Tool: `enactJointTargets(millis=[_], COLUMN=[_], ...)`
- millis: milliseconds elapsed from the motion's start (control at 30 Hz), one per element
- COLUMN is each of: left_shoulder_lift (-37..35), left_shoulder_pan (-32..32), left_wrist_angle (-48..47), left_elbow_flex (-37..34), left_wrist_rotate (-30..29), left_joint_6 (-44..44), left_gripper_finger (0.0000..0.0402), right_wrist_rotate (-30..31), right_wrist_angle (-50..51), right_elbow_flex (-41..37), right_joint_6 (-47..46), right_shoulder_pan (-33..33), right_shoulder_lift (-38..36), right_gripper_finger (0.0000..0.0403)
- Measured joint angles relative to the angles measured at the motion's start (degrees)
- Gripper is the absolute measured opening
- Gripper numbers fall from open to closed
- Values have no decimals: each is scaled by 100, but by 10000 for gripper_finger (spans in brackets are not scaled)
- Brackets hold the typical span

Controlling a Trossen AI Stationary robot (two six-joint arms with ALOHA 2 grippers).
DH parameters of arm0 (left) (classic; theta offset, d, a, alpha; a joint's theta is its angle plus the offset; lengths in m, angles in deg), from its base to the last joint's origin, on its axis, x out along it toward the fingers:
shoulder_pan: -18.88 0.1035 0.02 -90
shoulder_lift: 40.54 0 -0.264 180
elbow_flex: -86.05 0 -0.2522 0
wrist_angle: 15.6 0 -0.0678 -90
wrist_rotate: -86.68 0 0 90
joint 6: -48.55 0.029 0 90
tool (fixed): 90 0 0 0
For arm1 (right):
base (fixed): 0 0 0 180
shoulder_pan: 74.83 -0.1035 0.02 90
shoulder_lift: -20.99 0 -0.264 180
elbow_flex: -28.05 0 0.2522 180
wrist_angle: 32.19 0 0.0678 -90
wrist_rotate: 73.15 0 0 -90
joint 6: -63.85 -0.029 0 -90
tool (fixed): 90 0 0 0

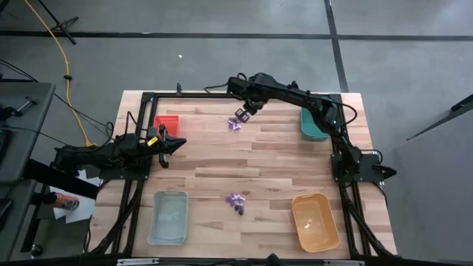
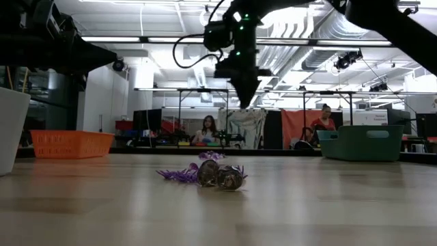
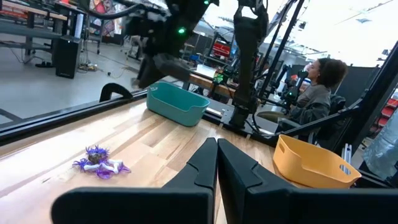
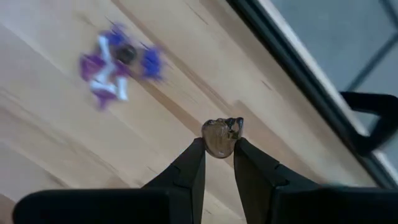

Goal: Sort Halloween decoration
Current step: Put the black skull toy into the green bin

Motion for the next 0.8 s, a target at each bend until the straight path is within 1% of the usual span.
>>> enactJointTargets(millis=[33, 133, 233, 367, 467, 567, 700, 800], left_shoulder_lift=[2, 2, 2, 2, 1, 2, 1, 2], left_shoulder_pan=[1, 0, 1, 1, 1, 0, 0, 0], left_wrist_angle=[1, 0, 0, 0, 0, 0, 1, 2], left_elbow_flex=[1, 2, 1, 2, 1, 0, 1, 0], left_wrist_rotate=[0, 2, 2, 2, 2, 2, 0, -1], left_joint_6=[-1, 0, -1, -1, 0, -2, -1, 0], left_gripper_finger=[1, 1, 1, 1, 1, 1, 1, 1], right_wrist_rotate=[126, 374, 491, 506, 481, 407, 401, 395], right_wrist_angle=[47, -24, -273, -708, -880, -1027, -1571, -2016], right_elbow_flex=[-126, -831, -1913, -3708, -4990, -6064, -7038, -7457], right_joint_6=[-1, -125, -359, -989, -1749, -2653, -3634, -3992], right_shoulder_pan=[-15, -30, 54, 247, 332, 366, 366, 412], right_shoulder_lift=[-109, -643, -1464, -2908, -4103, -5265, -6631, -7262], right_gripper_finger=[73, 73, 73, 73, 73, 73, 73, 73])
